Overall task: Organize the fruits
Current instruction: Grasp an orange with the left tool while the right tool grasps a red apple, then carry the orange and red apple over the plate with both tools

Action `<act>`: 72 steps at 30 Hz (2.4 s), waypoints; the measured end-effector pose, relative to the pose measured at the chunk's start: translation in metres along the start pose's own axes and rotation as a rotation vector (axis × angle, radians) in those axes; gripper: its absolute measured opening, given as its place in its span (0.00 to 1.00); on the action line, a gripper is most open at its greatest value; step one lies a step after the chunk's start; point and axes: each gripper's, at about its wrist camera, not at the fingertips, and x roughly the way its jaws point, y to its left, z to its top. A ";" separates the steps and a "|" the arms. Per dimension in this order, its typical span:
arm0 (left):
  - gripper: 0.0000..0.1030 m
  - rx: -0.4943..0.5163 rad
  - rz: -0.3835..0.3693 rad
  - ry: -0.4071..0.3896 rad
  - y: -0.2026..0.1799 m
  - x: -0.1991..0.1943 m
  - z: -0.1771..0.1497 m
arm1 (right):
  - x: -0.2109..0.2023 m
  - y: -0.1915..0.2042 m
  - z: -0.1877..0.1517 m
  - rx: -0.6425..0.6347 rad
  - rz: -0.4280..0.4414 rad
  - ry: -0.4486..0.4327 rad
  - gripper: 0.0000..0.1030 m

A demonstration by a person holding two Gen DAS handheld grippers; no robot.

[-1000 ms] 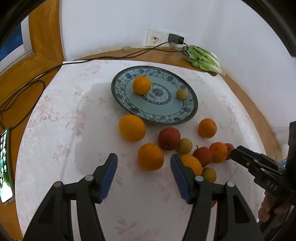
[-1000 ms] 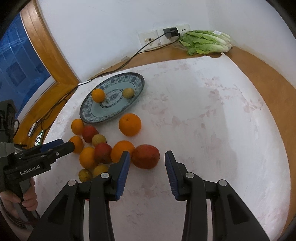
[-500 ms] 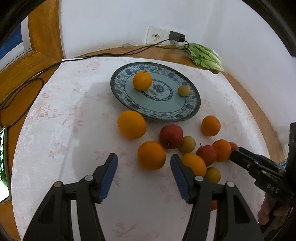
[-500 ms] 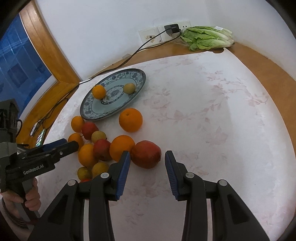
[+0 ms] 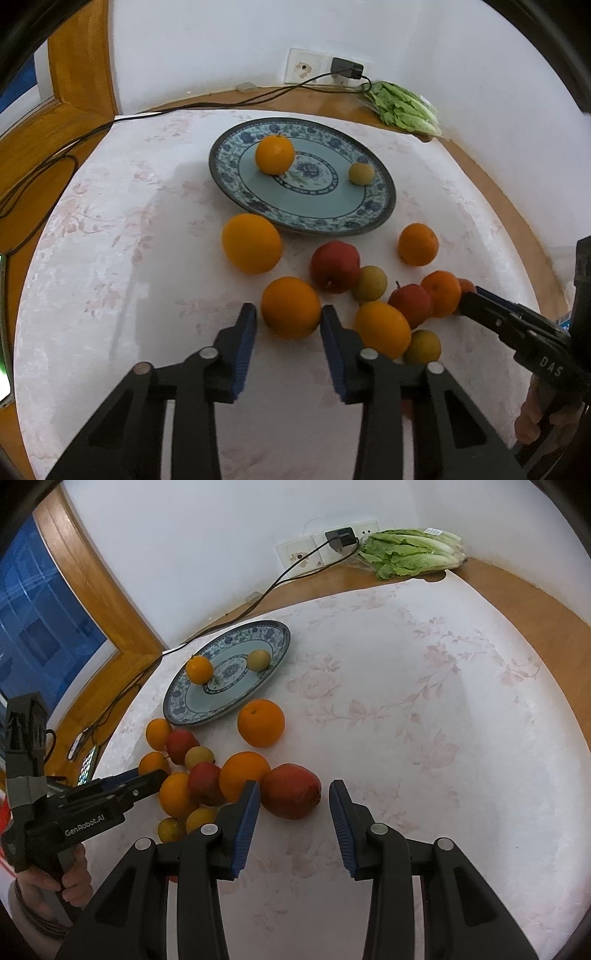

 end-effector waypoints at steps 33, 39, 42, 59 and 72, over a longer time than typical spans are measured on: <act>0.33 0.000 0.018 -0.066 0.003 -0.028 0.009 | -0.018 0.013 0.006 -0.038 -0.018 -0.064 0.34; 0.33 0.014 0.032 -0.076 0.003 -0.028 0.017 | -0.022 0.020 0.012 -0.055 -0.011 -0.075 0.34; 0.33 0.022 0.040 -0.085 0.003 -0.027 0.024 | -0.022 0.026 0.017 -0.072 -0.008 -0.078 0.34; 0.33 0.019 0.060 -0.103 0.008 0.001 0.060 | 0.009 0.055 0.052 -0.137 0.008 -0.078 0.34; 0.33 0.016 0.064 -0.092 0.014 0.026 0.069 | 0.045 0.062 0.061 -0.172 -0.034 -0.066 0.34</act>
